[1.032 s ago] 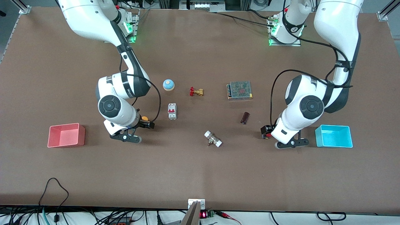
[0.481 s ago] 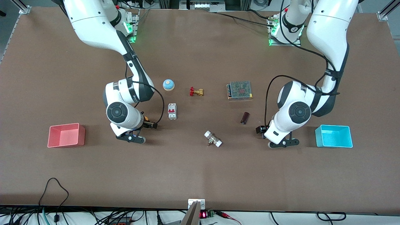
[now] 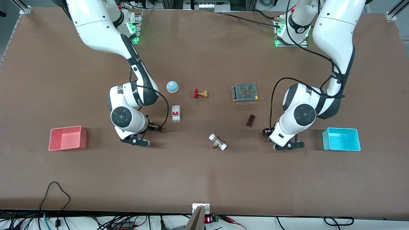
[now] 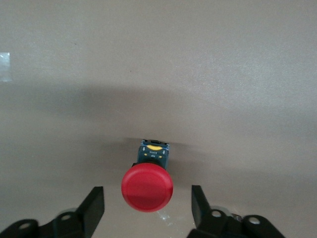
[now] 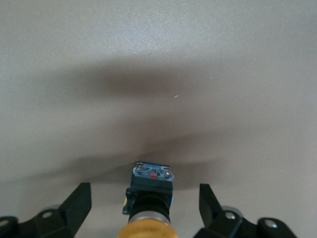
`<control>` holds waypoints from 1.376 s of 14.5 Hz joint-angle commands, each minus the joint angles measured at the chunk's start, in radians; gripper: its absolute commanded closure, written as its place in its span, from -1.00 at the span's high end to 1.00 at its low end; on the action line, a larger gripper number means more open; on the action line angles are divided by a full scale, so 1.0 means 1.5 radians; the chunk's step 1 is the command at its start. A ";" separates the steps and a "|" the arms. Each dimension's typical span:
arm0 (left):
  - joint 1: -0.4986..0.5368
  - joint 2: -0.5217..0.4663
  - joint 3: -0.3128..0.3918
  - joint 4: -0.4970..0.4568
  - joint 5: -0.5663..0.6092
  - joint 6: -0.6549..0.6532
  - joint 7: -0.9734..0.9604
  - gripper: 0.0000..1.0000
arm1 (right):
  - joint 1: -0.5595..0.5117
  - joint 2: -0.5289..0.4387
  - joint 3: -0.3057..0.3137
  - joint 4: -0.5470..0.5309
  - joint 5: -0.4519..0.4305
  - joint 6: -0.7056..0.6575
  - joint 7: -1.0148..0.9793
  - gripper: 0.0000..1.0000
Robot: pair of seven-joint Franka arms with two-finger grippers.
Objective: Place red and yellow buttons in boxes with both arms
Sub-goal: 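Close the left gripper on the red button while the right gripper grips yellow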
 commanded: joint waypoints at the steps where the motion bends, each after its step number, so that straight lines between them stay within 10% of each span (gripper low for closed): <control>1: -0.003 -0.008 0.004 -0.011 0.006 0.008 -0.004 0.10 | 0.004 0.003 -0.005 0.005 0.013 -0.008 0.009 0.56; 7: 0.000 -0.009 0.005 -0.011 0.005 0.007 -0.003 -0.46 | 0.004 0.002 -0.005 0.002 0.013 -0.012 0.008 0.51; 12: 0.005 -0.023 0.010 -0.004 0.005 -0.001 0.002 -0.54 | 0.005 0.002 -0.005 -0.003 0.013 -0.021 0.008 0.49; 20: 0.049 -0.075 0.019 0.004 0.006 -0.064 0.069 -0.59 | 0.003 0.002 -0.005 -0.002 0.013 -0.024 0.006 -0.42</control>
